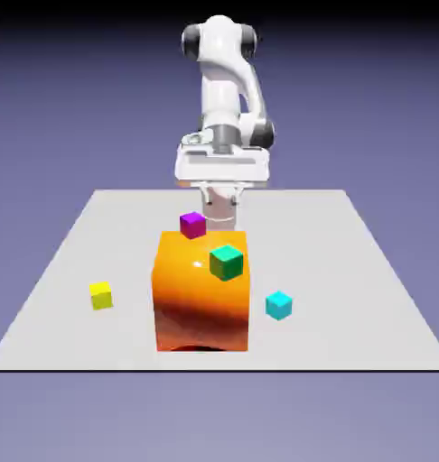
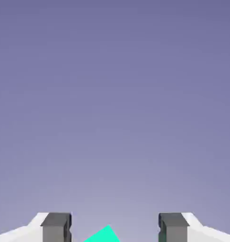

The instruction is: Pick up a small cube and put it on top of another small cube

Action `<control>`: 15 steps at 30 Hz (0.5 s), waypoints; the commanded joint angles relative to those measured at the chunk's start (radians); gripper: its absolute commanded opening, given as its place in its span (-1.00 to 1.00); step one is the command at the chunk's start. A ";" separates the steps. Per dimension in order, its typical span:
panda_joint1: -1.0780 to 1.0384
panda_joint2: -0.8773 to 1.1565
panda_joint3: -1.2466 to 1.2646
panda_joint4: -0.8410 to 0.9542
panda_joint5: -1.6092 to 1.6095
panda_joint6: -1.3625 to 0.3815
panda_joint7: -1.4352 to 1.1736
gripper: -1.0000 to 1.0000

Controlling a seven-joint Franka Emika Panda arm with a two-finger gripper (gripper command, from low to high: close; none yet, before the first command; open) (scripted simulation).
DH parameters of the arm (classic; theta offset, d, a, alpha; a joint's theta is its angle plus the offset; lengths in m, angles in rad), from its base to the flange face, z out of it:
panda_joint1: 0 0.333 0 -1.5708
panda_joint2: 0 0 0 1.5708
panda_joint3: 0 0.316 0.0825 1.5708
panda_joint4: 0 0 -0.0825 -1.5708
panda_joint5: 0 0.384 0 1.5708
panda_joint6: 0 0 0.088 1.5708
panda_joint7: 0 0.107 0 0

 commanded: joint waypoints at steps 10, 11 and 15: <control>0.069 -0.149 -0.362 0.069 0.005 -0.101 -0.358 0.00; 0.076 -0.163 -0.399 0.076 0.006 -0.111 -0.394 0.00; 0.103 -0.223 -0.544 0.103 0.008 -0.152 -0.537 0.00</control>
